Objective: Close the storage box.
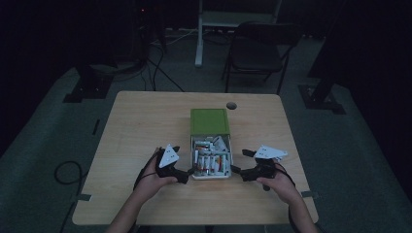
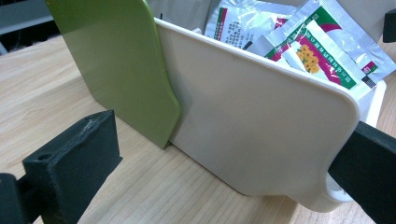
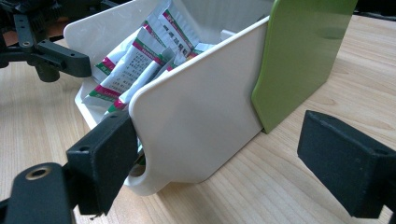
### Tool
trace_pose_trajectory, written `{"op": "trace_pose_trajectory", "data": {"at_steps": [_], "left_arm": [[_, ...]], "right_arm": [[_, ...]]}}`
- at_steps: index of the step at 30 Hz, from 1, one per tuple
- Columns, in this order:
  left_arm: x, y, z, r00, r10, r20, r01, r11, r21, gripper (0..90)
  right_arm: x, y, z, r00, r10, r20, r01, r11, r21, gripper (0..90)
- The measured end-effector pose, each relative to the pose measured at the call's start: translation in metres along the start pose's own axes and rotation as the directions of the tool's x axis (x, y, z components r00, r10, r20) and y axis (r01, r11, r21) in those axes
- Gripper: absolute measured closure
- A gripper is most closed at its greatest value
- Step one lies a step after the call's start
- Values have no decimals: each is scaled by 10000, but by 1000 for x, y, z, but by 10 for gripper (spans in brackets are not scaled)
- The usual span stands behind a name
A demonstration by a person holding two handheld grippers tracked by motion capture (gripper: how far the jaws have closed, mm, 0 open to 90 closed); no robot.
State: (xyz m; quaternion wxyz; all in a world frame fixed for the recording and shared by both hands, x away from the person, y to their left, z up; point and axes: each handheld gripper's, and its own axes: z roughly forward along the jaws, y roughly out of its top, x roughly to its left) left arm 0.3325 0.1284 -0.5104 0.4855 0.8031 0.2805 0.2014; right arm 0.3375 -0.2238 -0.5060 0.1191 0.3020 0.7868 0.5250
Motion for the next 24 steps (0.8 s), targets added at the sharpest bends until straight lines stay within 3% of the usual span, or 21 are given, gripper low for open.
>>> {"op": "trace_pose_trajectory", "data": {"at_steps": [9,24], "left_arm": [[3,3,2,10000,2,-46,-2,9999,123,4],[10,0,8,9984,-563,111,561,9983,145,4]], "right_arm": [[-2,1,1,10000,13,69,-13,10000,21,122],[-6,2,4,9997,137,216,-138,9999,44,120]]}}
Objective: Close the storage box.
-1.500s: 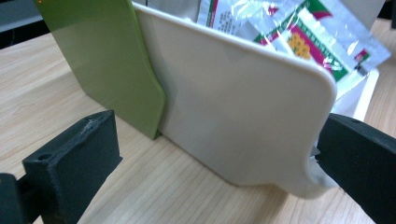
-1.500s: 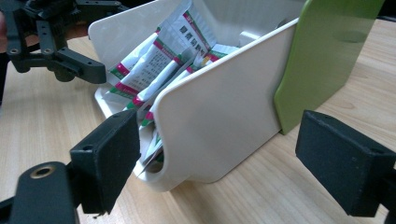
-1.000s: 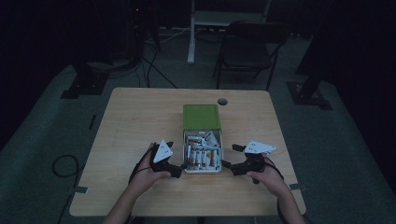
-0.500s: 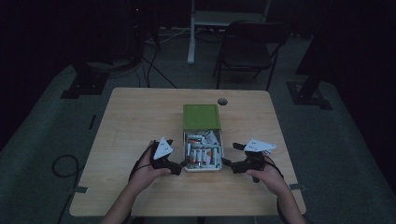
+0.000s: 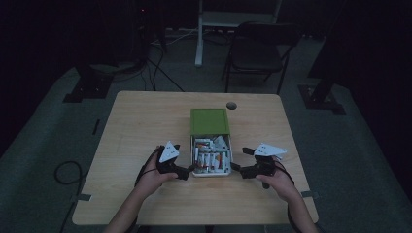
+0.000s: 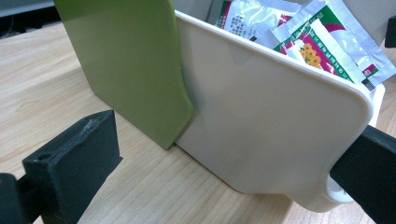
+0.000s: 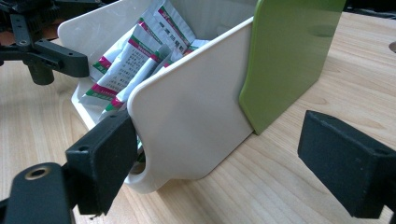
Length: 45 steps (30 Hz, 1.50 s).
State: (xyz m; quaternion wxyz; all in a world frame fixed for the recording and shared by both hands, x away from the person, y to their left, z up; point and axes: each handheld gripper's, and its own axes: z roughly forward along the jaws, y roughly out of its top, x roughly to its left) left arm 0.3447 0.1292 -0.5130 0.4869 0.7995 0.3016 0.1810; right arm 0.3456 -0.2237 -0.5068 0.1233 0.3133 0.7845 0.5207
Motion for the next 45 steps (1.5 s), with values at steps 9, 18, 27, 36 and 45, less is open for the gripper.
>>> {"op": "trace_pose_trajectory", "data": {"at_steps": [9,18,27,36,45], "left_arm": [[3,1,3,9999,-98,-105,98,9999,31,3],[7,2,6,9995,-286,-155,287,9996,75,4],[10,3,8,9988,-337,-355,341,9994,81,4],[14,4,9,9981,-419,-457,424,9990,113,3],[19,4,12,9964,-643,-557,647,9979,55,3]], "right_arm": [[-1,3,2,9998,-61,200,60,10000,75,120],[-4,4,6,9996,83,260,-84,10000,47,120],[-6,5,9,9991,154,391,-155,9999,3,120],[-7,7,12,9988,162,458,-163,9999,20,112],[-10,10,16,9982,187,572,-189,9998,27,112]]}}
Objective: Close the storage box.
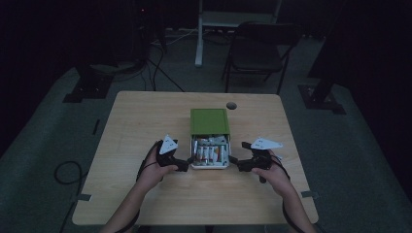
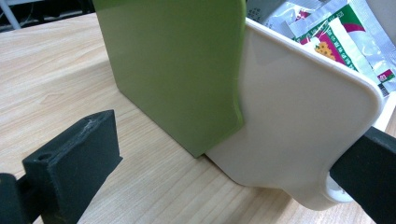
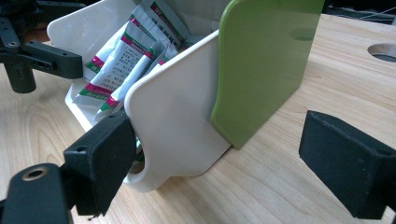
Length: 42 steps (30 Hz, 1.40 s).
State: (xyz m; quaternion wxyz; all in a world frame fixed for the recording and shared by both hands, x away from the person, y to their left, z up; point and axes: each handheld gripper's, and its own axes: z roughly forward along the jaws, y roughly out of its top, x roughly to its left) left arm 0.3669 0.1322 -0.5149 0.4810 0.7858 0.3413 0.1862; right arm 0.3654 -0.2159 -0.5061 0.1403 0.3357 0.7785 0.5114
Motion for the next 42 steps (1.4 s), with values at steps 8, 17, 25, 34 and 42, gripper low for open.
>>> {"op": "trace_pose_trajectory", "data": {"at_steps": [8,17,25,34,42], "left_arm": [[3,2,2,9997,-160,-166,158,9998,-133,3],[6,7,5,9993,-94,-374,93,10000,-34,4],[7,9,9,9980,-170,-601,171,9999,18,4],[11,12,13,9965,-171,-813,174,9998,25,4],[15,16,17,9958,-139,-902,148,9998,94,3]], "right_arm": [[-3,3,3,9998,113,170,-112,9999,-42,112],[-6,9,8,9987,206,474,-203,9998,-78,112],[-10,11,12,9963,435,738,-428,9990,-117,112],[-13,13,19,9931,679,957,-666,9976,-169,112],[-16,13,23,9897,923,1092,-905,9957,-214,112]]}}
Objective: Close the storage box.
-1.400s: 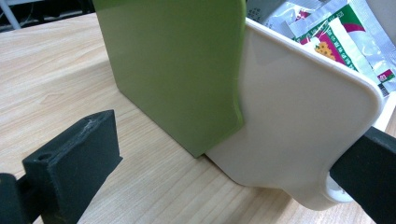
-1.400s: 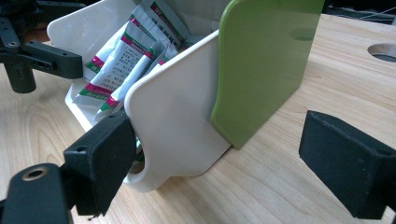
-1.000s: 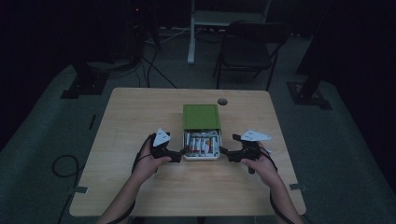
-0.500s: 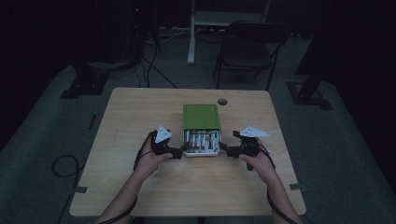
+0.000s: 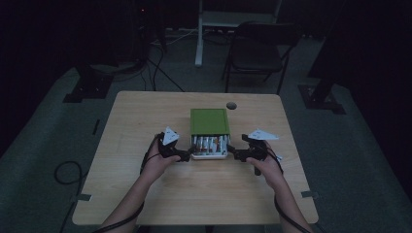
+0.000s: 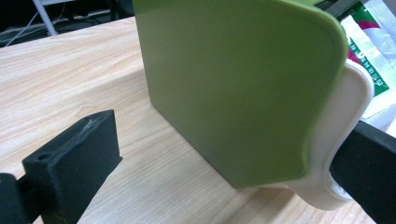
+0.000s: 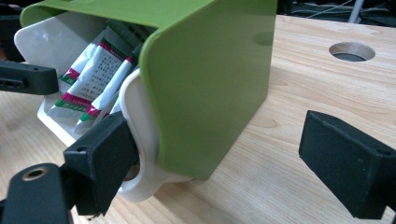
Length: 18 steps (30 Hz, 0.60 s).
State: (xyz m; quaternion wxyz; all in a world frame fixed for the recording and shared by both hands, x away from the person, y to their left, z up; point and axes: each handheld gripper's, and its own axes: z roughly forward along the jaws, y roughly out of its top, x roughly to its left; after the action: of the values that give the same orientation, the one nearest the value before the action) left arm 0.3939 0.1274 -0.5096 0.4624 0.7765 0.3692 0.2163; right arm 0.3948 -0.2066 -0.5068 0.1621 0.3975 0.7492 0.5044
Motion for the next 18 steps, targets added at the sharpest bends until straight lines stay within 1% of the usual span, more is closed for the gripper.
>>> {"op": "trace_pose_trajectory", "data": {"at_steps": [4,8,10,12,14,15,16,18], "left_arm": [[1,1,2,9999,61,-80,-61,10000,-29,3],[2,1,3,9999,28,-136,-29,10000,-85,3],[2,2,4,9997,48,-236,-50,9999,-89,4],[3,3,5,9994,-115,-339,114,9999,-37,3],[3,3,5,9991,-73,-415,70,10000,-56,4],[3,3,5,9991,-73,-415,70,10000,-56,3],[4,4,6,9990,-159,-425,157,9999,-54,4],[4,3,6,9990,-121,-422,119,9999,-59,4]], "right_arm": [[-1,1,2,9999,92,112,-91,10000,-25,112],[-1,1,3,9996,175,230,-173,9998,-68,112],[-2,2,4,9991,263,327,-260,9996,-101,112],[-1,2,5,9988,298,394,-294,9995,-107,112],[-1,3,6,9983,341,479,-336,9994,-112,112],[-1,3,6,9983,341,479,-336,9994,-112,112],[-1,3,7,9977,425,535,-420,9991,-104,112],[-1,3,7,9975,461,541,-457,9989,-92,112]]}}
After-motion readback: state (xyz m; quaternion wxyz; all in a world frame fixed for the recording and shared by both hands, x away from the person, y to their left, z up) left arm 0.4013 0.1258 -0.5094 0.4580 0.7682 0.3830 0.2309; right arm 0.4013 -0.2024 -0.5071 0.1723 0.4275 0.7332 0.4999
